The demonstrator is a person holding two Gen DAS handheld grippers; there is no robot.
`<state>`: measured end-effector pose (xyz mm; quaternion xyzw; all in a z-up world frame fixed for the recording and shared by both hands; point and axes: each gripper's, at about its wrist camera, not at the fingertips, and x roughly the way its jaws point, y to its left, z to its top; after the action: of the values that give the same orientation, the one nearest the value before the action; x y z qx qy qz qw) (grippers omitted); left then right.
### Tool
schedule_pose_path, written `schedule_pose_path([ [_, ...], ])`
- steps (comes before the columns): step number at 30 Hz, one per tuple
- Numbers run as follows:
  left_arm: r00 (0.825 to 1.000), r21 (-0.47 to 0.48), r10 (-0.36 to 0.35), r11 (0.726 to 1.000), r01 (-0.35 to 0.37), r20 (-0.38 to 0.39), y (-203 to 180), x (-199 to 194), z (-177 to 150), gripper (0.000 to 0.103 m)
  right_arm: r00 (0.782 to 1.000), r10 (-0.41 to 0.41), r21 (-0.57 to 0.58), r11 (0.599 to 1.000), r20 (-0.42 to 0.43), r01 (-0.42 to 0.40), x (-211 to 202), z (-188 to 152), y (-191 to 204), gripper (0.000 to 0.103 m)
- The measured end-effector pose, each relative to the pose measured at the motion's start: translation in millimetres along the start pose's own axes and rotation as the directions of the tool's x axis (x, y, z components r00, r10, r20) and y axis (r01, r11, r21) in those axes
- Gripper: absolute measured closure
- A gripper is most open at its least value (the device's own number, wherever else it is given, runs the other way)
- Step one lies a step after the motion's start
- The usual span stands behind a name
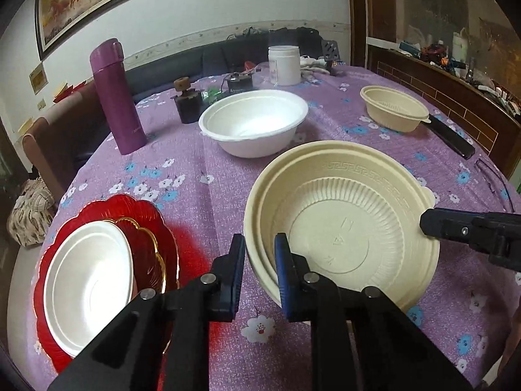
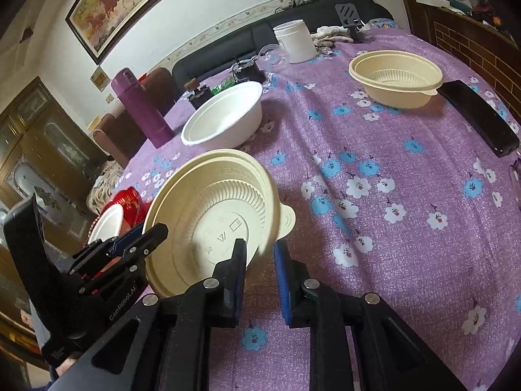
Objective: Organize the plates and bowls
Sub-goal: 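Carry the cream bowl with the left gripper over the plate stack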
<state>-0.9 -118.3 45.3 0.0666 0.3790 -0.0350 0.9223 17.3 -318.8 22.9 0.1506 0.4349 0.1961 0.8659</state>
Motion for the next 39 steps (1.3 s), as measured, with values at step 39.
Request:
schedule_pose_path([
  [39,0.984,-0.196,0.131,0.975,-0.106,0.117,124.8,-82.6,-7.7,0.074,0.967,0.218,-0.099,0.968,-0.128,-0.231,13.1,30.5,131.7,0.083],
])
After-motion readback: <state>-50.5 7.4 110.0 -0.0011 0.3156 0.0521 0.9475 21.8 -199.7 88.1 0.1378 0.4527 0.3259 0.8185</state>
